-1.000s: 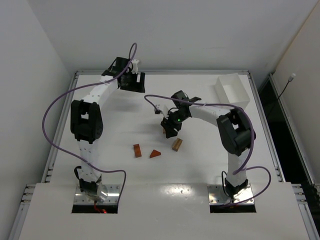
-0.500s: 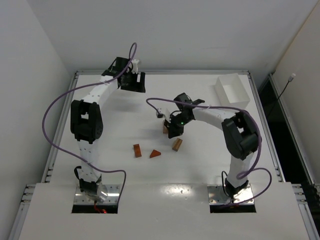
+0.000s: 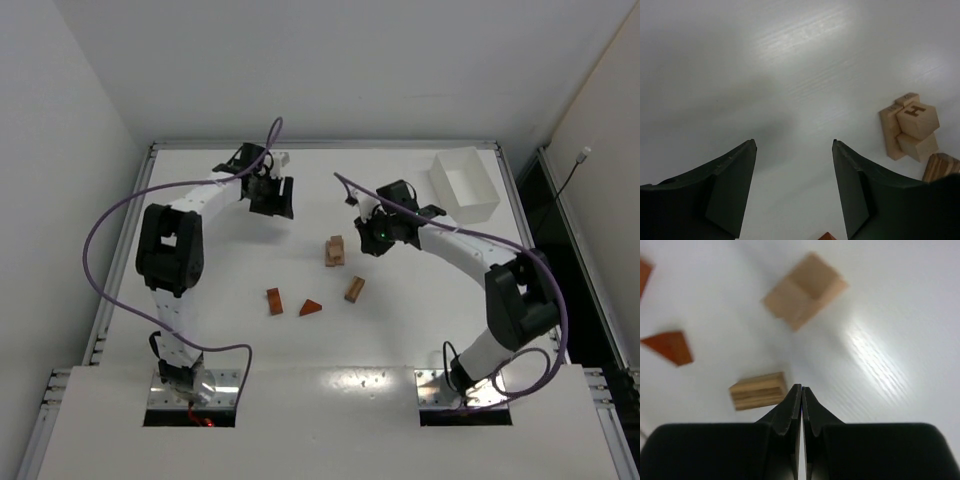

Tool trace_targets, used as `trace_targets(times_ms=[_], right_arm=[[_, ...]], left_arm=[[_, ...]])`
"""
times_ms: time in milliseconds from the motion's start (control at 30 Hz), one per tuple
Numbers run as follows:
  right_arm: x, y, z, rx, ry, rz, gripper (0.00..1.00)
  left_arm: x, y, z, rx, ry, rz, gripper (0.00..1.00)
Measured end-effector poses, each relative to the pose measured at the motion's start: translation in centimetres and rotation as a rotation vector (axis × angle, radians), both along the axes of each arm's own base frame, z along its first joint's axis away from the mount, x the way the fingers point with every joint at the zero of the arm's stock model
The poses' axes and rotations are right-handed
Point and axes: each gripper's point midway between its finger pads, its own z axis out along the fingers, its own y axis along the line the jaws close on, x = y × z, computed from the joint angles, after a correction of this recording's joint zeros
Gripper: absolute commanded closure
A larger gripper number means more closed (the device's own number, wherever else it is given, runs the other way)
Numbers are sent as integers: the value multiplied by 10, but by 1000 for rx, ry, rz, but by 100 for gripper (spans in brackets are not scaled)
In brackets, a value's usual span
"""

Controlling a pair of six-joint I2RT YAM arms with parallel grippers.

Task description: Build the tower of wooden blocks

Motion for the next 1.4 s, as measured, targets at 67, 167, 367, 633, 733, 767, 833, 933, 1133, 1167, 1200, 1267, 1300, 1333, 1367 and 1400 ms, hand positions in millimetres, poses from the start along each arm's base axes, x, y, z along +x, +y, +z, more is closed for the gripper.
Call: trace_targets(times_ms=[67,167,367,633,733,767,833,933,1133,1167,1200,1267,1300,1333,1367,1400], right_arm=[[20,-10,-1,-24,1,-142,100],[55,-9,-1,-33,-15,-301,100],[88,5,-15,-28,1,-433,100],[90,0,-35,-63,32,-494,100],[90,-3,-36,-71,28,-509,100],[90,-4,-37,-72,30,-516,100],[88,-6,-40,-79,38,-526,100],[84,-7,-44,-80,51,-537,100],[78,-19,-53,-87,75,-585,100],[77,-21,-54,-89,78,-594,100],[77,-25,-54,-89,79,-604,100],[76,-29,-53,-90,80,-616,100],[76,-32,-53,-89,80,-622,100],[77,-34,-52,-87,79,-627,100],[77,-35,-51,-86,77,-630,100],[78,-37,-51,-86,76,-637,100]], left_arm=[[-14,-7,-9,8,29,-18,38],[-27,-18,-12,16,43,-40,36],[-27,-23,0,17,9,-44,39],[-50,-26,13,11,-7,-61,84],[-65,-38,6,13,19,-87,100],[-71,-43,2,15,32,-101,100],[-80,-51,-3,15,49,-117,100],[-90,-62,-5,4,72,-134,100],[-94,-73,-9,-18,90,-142,86],[-95,-74,-11,-20,97,-142,84],[-96,-75,-13,-19,105,-144,82],[-98,-79,-17,-19,118,-151,82],[-99,-82,-19,-20,123,-156,82],[-99,-84,-21,-20,126,-161,81],[-99,-87,-22,-19,128,-167,81],[-99,-89,-24,-19,132,-171,81]])
